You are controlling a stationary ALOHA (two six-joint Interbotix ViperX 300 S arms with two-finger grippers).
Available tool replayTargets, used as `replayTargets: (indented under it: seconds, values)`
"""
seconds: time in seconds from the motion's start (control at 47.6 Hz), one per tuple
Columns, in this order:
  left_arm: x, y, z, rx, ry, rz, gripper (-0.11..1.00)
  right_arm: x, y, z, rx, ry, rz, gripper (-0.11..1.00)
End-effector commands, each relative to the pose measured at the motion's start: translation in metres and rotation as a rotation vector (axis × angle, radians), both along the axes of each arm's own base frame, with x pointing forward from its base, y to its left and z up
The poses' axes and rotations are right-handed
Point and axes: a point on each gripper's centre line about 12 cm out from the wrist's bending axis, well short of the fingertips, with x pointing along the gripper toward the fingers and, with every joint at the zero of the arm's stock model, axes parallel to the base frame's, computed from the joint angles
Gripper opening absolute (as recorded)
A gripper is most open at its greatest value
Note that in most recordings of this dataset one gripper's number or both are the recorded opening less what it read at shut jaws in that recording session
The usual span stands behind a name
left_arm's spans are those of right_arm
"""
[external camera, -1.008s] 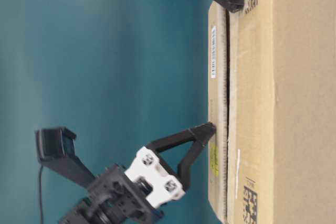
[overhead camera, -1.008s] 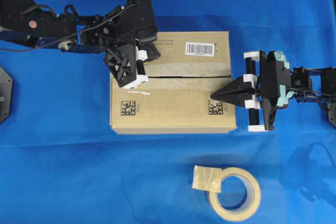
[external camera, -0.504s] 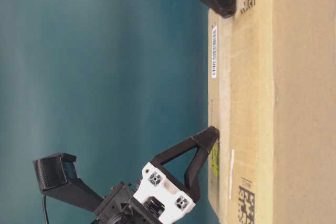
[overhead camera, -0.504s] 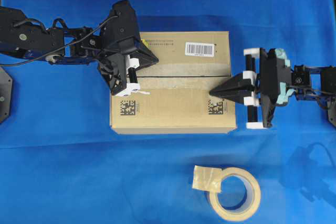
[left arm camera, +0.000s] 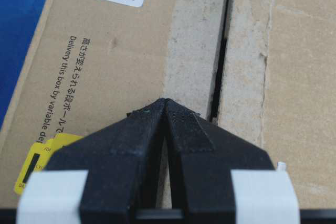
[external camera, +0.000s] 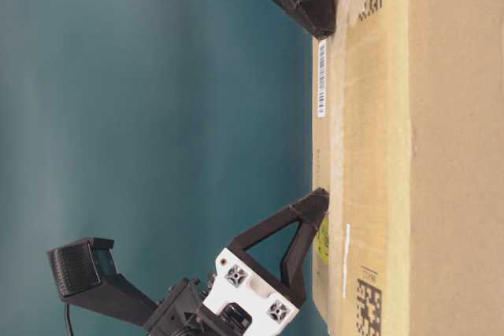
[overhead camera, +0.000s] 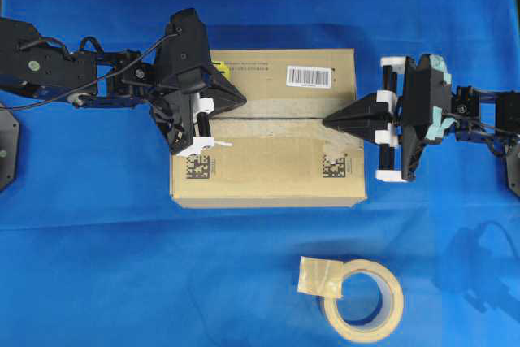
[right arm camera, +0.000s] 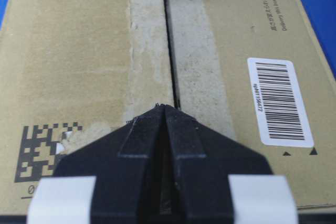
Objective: Close the cardboard box.
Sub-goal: 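Press the closed top flaps down with both grippers along the seam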
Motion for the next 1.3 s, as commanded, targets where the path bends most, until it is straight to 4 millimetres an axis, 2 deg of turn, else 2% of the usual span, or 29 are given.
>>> replayTargets:
  seconds: [0.0, 0.777, 0.924, 1.092, 1.28]
  values:
    - [0.001, -0.003, 0.011, 0.004, -0.035, -0.007, 0.0, 0.001, -0.003, 0.004, 0.001, -0.017, -0.01, 0.0]
    - [-0.001, -0.007, 0.013, 0.008, -0.061, -0.019, 0.0, -0.008, -0.009, -0.007, 0.022, 0.016, -0.049, 0.0]
    - [-0.012, -0.009, 0.018, 0.022, -0.156, -0.019, 0.0, -0.008, -0.009, -0.006, 0.022, 0.014, -0.049, 0.0]
    - [-0.034, -0.015, 0.024, 0.041, -0.301, -0.026, 0.0, -0.008, -0.009, -0.006, 0.022, 0.014, -0.049, 0.0]
    - [-0.055, -0.023, 0.016, 0.052, -0.398, -0.042, 0.0, -0.007, -0.009, -0.006, 0.021, 0.011, -0.049, 0.0]
